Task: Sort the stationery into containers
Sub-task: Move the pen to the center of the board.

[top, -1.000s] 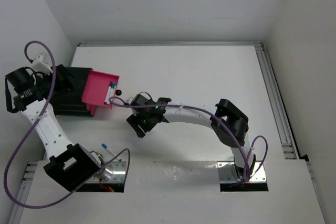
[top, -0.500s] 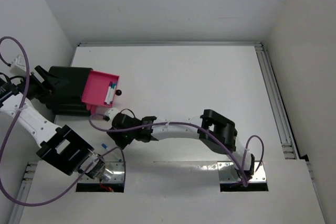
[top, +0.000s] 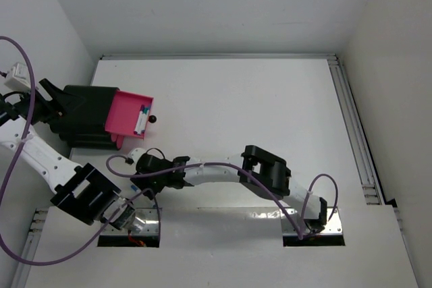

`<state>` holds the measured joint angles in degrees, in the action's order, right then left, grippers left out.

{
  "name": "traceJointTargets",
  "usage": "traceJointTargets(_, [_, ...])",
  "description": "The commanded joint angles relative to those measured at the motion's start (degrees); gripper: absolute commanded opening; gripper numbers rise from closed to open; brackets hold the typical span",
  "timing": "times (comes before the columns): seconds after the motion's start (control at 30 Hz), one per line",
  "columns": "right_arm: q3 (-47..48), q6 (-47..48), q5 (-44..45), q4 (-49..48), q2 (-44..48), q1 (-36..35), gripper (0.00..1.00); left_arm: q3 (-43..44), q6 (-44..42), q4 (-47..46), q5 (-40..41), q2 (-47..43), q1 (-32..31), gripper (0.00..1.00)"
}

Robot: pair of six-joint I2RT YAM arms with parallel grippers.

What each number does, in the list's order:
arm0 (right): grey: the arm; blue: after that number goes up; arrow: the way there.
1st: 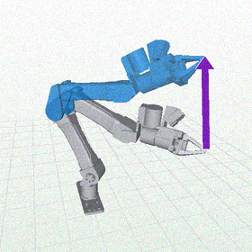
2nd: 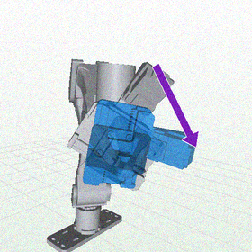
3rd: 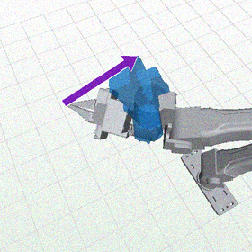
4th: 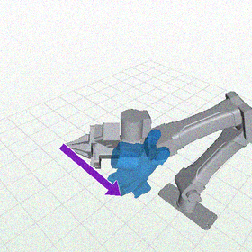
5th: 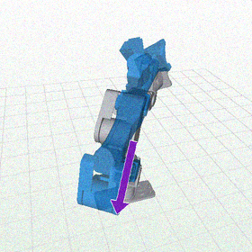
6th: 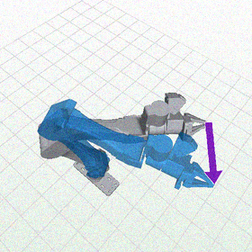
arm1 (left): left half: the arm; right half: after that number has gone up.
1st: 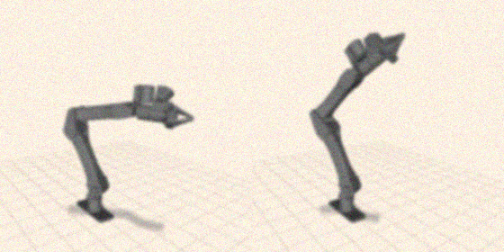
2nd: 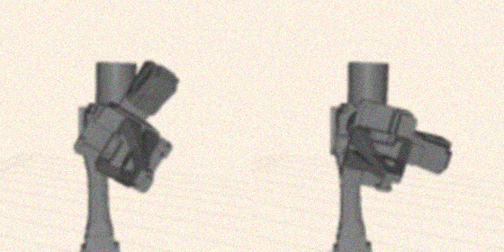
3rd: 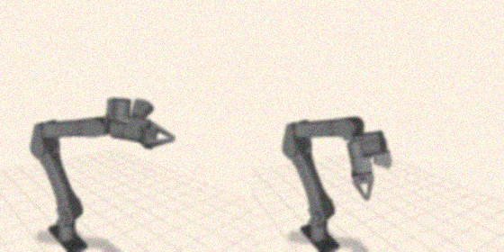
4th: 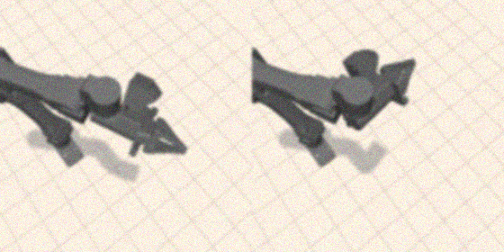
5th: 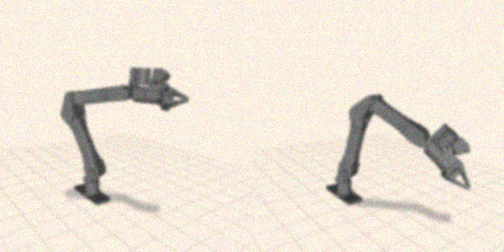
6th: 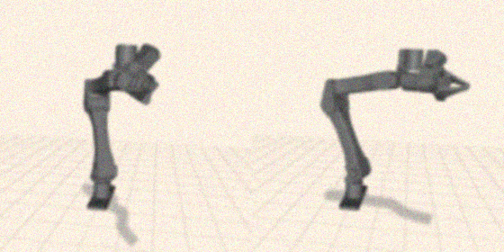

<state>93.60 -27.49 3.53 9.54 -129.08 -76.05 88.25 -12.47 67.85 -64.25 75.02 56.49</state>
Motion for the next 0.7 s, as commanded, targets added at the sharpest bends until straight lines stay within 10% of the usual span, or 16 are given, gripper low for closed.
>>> traceJointTargets(0.0, [3.5, -1.3, -4.9, -1.2, -1.4, -2.3, 0.57, 0.3, 1.5, -2.5, -3.2, 0.2, 0.7, 0.78])
traceJointTargets(0.67, [9.0, 0.5, -3.7, 2.4, -6.1, -4.3, 0.52, 1.4, 3.6, -6.0, -1.8, 2.1, 0.9, 0.78])
